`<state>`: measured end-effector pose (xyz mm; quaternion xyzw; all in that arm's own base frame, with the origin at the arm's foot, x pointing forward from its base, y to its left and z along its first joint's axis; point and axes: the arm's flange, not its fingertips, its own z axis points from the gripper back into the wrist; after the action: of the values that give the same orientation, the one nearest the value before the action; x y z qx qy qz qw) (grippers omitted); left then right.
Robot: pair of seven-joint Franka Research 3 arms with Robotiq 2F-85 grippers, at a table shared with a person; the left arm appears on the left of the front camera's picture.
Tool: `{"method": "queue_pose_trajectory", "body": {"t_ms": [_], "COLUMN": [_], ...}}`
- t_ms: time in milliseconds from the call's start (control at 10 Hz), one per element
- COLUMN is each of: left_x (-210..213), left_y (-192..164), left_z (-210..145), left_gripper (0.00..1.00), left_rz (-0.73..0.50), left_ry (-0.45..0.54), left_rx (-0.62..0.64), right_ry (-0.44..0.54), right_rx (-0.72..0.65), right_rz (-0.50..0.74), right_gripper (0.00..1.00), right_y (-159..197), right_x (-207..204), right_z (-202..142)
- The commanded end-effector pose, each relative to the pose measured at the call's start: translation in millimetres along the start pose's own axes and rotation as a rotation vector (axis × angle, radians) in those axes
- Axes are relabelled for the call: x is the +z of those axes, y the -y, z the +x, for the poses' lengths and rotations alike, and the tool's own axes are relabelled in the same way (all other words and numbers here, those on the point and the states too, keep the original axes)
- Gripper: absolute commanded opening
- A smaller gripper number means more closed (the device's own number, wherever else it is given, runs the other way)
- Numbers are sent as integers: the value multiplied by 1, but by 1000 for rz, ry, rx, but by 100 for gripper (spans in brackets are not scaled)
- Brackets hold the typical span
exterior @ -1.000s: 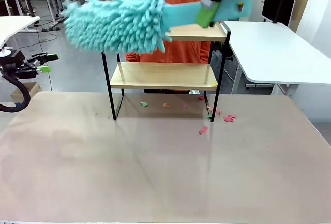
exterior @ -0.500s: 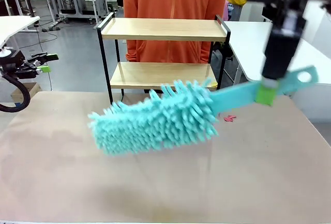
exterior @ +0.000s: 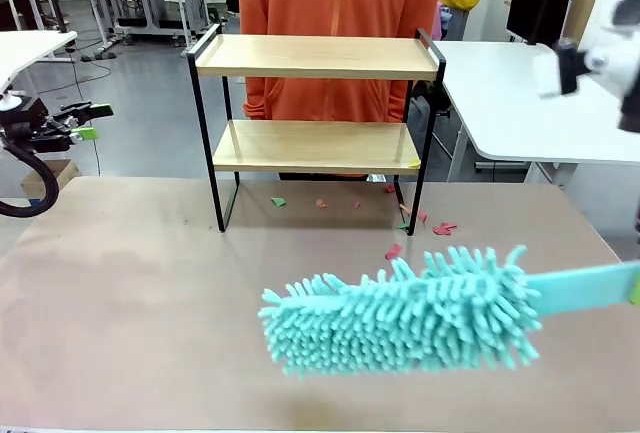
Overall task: Clean the shelf.
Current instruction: Clean the specific section of the Shelf indicated by the human with the Duster.
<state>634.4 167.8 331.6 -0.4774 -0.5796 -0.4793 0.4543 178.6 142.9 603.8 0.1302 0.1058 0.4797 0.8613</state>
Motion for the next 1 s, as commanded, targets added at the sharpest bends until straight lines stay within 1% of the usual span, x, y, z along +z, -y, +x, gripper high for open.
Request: {"method": "queue_pose_trajectory", "body": {"t_ms": [0, 100, 200, 300, 400, 900], "left_x": [-1, -1, -1, -1, -1, -1], "left_y": [2, 2, 2, 2, 2, 2], "left_z": [3, 3, 3, 3, 3, 3], "left_gripper": [100, 100, 100, 100, 100, 100], "left_rz": [-1, -1, -1, -1, -1, -1], "left_ry": [-2, -2, -2, -2, -2, -2], "left_rx": [-14, -14, -14, -14, -14, -14], "right_ry": [12, 9, -39, -52, -20, -20], "right_rx": [56, 41, 6, -76, 5, 5], "right_rz": [-8, -17, -31, -74, -13, -13], "right_gripper": [13, 13, 13, 13, 13, 13], "right_y": [20, 29, 32, 32, 24, 24], "right_x": [-14, -19, -27, -24, -22, -22], "right_z": [-26, -33, -33, -32, -30, -30]}}
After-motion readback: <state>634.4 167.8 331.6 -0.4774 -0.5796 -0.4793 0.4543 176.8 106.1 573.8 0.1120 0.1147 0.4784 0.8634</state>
